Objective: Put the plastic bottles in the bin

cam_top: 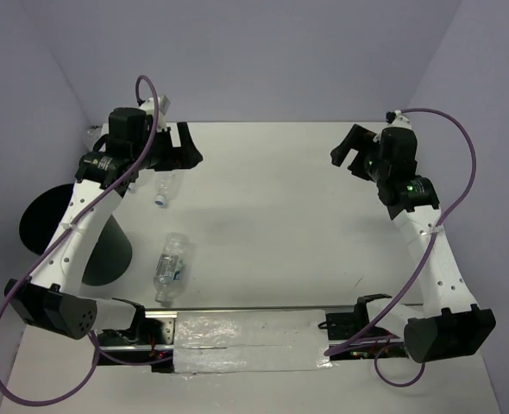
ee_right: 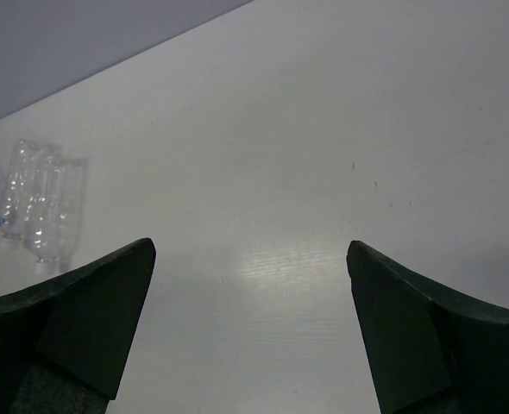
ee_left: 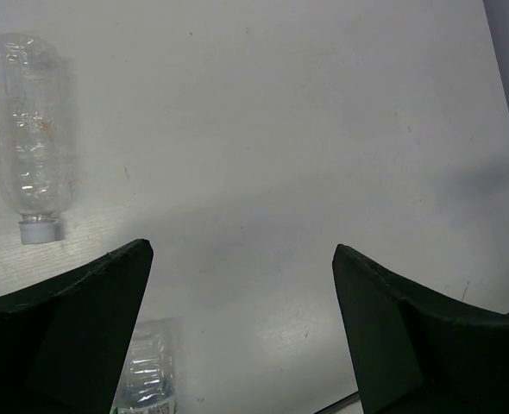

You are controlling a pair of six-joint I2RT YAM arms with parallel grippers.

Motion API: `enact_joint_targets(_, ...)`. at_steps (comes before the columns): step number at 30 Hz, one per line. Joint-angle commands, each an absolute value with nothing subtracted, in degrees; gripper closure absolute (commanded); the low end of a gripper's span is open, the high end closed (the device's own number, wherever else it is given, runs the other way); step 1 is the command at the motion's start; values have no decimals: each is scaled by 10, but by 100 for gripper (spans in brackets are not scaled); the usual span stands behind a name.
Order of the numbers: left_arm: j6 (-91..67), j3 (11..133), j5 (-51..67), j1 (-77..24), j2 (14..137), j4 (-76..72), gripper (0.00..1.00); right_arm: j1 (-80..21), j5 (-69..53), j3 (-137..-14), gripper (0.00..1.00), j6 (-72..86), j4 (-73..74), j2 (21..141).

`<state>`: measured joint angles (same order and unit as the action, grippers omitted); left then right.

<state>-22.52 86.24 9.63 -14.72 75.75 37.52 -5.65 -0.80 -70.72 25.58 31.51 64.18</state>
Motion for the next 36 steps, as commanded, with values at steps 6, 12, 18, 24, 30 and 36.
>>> enact_joint_targets(6, -207, 866, 25, -179, 749, 433, 1, -60, 22, -686, 0, 246, 317, 623)
enact_joint_targets(12, -242, 796, -126, -259, 734, 447, 1, -59, 40, -707, 0, 238, 373, 662)
enact_joint_targets(18, -301, 724, -203, -267, 737, 483, 1, -59, 14, -685, 0, 223, 349, 639)
enact_joint_targets(24, -345, 649, -198, -278, 722, 491, 1, -59, 16, -706, 0, 216, 359, 653)
enact_joint_targets(30, -375, 625, -223, -304, 742, 517, 1, -62, -13, -696, 0, 219, 345, 656)
enact_joint_targets(36, -415, 622, -236, -305, 796, 535, 1, -63, -10, -693, 0, 211, 345, 657)
